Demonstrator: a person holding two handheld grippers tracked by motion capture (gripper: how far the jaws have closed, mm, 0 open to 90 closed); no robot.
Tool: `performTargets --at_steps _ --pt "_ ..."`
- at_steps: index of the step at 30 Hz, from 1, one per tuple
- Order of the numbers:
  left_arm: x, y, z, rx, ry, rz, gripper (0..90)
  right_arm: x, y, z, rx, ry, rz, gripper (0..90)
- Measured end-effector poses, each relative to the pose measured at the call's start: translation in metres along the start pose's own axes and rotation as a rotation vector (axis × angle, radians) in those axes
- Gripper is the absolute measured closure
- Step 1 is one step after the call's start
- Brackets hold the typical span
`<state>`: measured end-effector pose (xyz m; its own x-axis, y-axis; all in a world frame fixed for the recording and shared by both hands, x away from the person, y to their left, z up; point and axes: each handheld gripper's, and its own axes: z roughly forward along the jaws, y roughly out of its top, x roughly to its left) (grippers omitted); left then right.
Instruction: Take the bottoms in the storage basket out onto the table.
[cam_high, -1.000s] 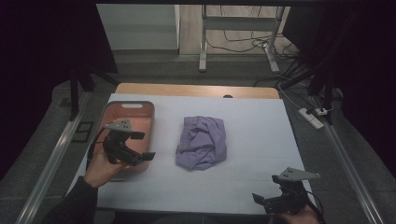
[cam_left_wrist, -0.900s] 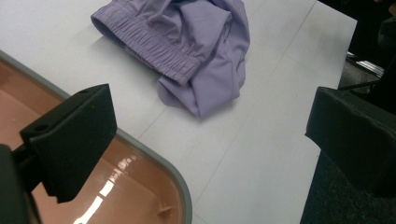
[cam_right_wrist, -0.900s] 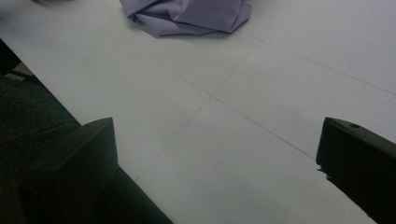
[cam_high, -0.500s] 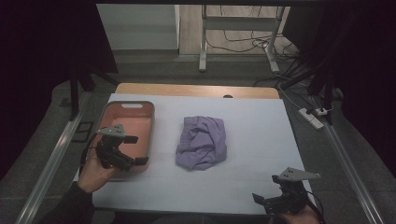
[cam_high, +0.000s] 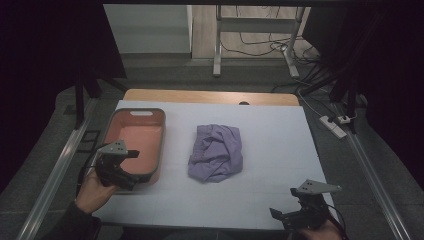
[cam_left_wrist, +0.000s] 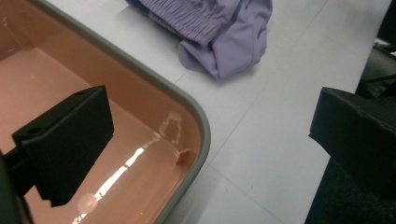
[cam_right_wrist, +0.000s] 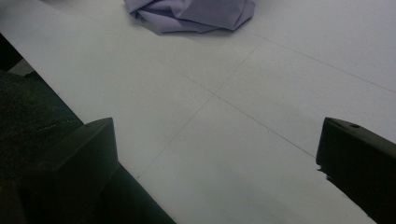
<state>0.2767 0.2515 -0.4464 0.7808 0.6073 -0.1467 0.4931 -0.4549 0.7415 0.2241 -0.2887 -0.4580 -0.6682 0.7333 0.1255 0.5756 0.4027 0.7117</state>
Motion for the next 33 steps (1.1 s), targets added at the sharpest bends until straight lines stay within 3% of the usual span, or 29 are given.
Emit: performTargets --at_steps 18,33 --pt "-0.005 -0.028 -0.010 0.006 0.050 -0.030 0.0 0.000 0.000 0.001 0.012 -0.009 0.004 0.0" --pt "-0.009 -0.053 -0.024 -0.018 0.075 -0.083 0.0 0.000 0.000 0.001 0.015 -0.021 0.006 0.0"
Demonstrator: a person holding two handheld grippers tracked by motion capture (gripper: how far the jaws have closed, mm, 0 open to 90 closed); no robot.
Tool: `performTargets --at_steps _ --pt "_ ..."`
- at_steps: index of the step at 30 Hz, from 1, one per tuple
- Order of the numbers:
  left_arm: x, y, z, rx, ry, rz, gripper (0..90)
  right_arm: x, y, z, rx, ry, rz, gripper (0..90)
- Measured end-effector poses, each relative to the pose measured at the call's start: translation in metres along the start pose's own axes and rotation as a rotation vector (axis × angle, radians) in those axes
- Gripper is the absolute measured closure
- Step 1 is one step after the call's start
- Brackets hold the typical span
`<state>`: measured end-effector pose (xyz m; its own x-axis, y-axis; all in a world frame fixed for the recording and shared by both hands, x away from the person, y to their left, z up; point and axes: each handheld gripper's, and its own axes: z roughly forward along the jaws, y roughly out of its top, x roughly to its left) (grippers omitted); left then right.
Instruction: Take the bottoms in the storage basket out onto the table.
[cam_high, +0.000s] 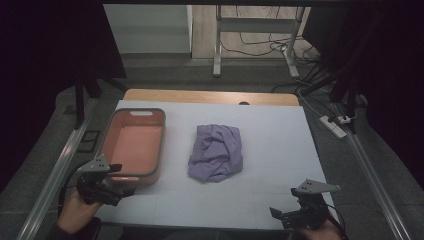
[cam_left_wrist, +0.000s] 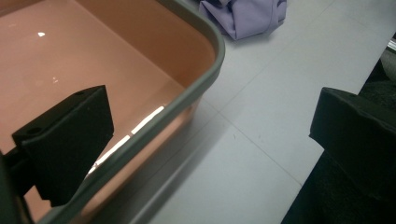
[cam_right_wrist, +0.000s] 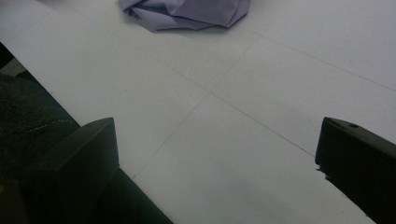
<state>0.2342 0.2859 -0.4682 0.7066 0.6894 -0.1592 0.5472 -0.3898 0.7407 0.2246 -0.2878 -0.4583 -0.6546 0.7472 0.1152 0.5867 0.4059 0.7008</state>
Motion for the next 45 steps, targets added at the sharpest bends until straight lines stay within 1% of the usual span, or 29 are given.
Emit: performTargets --at_steps 8,17,26,29,35,40,45 --pt "0.001 -0.013 -0.009 -0.011 0.017 -0.030 0.0 0.000 0.000 0.000 0.000 -0.011 0.003 0.0" --pt "0.003 -0.027 -0.018 -0.016 0.022 -0.068 0.0 -0.001 0.000 0.000 0.000 -0.010 0.007 0.0" --pt "0.007 -0.035 -0.026 -0.040 0.031 -0.099 0.0 -0.001 0.000 0.000 0.001 -0.006 0.010 0.0" --pt "0.007 -0.037 -0.028 -0.044 0.034 -0.102 0.0 -0.001 0.000 0.000 0.003 -0.007 0.013 0.0" --pt "0.007 -0.040 -0.030 -0.035 0.049 -0.103 0.0 -0.001 0.000 0.001 0.007 -0.006 0.010 0.0" --pt "0.005 -0.042 -0.032 -0.018 0.063 -0.101 0.0 0.000 0.001 0.002 0.013 -0.003 0.007 0.0" --pt "0.003 -0.043 -0.032 0.010 0.068 -0.094 0.0 0.000 0.001 0.003 0.025 -0.004 0.003 0.0"
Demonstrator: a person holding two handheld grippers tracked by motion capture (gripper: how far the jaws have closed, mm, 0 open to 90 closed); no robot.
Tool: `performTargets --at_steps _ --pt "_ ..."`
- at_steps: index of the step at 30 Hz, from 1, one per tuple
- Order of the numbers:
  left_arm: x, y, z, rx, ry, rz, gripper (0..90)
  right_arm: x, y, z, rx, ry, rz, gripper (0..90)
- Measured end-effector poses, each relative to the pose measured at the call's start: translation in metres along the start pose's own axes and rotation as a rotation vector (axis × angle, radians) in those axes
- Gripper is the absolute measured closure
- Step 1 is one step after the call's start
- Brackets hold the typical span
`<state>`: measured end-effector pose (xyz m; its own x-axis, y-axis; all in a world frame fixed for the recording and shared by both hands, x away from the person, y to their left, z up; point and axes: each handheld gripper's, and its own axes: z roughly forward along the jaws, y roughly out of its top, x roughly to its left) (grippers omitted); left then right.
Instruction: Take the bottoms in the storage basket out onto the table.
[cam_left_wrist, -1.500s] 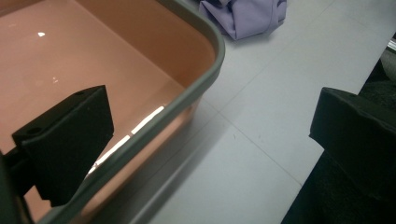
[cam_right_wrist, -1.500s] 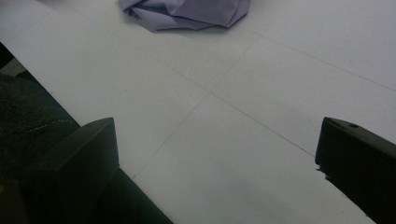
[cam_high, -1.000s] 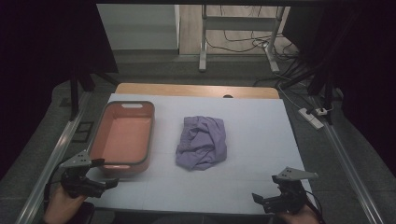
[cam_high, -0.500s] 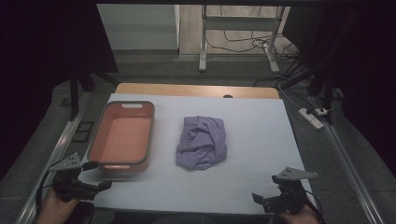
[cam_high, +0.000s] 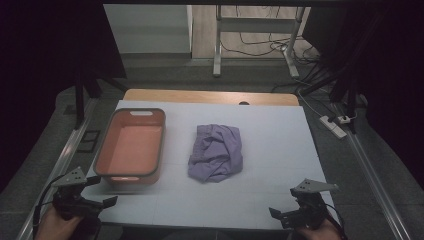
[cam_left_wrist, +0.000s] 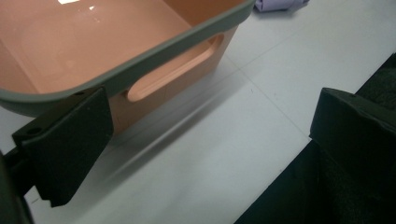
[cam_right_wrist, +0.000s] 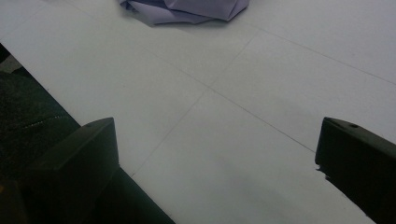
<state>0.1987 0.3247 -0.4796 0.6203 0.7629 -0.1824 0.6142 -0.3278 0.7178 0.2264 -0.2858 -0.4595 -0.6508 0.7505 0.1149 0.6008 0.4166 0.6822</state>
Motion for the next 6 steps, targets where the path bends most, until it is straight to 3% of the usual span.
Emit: performTargets --at_steps 6 --pt "0.0009 0.0021 0.0021 0.013 -0.013 -0.004 0.0 -0.0002 -0.0004 0.0008 0.008 -0.009 0.003 0.0"
